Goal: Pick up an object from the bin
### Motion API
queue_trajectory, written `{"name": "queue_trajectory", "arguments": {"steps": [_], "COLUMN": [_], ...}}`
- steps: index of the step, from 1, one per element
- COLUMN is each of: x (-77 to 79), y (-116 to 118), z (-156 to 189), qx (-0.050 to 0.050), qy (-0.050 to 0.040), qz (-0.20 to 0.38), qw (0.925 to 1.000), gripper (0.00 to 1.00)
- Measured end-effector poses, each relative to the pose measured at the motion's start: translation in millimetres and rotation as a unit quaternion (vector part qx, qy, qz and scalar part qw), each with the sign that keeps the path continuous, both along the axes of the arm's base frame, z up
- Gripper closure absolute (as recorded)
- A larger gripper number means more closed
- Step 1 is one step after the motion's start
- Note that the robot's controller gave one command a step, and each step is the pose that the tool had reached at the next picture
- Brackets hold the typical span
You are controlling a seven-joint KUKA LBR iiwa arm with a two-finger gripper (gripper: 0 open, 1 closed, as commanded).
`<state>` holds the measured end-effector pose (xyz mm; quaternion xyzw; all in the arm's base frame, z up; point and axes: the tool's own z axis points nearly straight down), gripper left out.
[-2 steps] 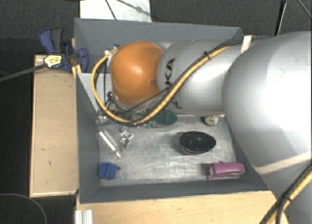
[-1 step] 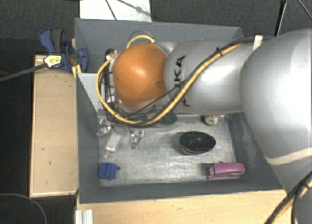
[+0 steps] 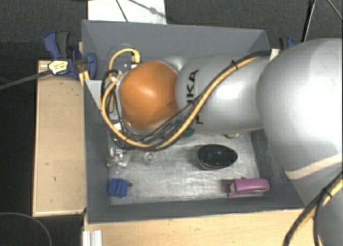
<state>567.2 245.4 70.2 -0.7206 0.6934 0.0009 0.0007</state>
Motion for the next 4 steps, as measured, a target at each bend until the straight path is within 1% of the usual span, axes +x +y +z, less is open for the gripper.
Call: {"name": "queue_trajectory", "arguments": {"steps": [1,2,3,4], "x": [0.0,0.0,0.8,1.8], "y": [0.8,0.5,1.5,2.5], "z": [0.6,0.6,34.7,55.6], "qx": [0.0,-0.001,0.001,0.001], "qy": [0.0007,0.0014,-0.0024,-0.0025], "qz": [-0.004,-0.006,-0.009,-0.014], "qw": [1.0,1.0,1.0,0.9999], "gripper": [0.0,1.0,1.0,1.0]}}
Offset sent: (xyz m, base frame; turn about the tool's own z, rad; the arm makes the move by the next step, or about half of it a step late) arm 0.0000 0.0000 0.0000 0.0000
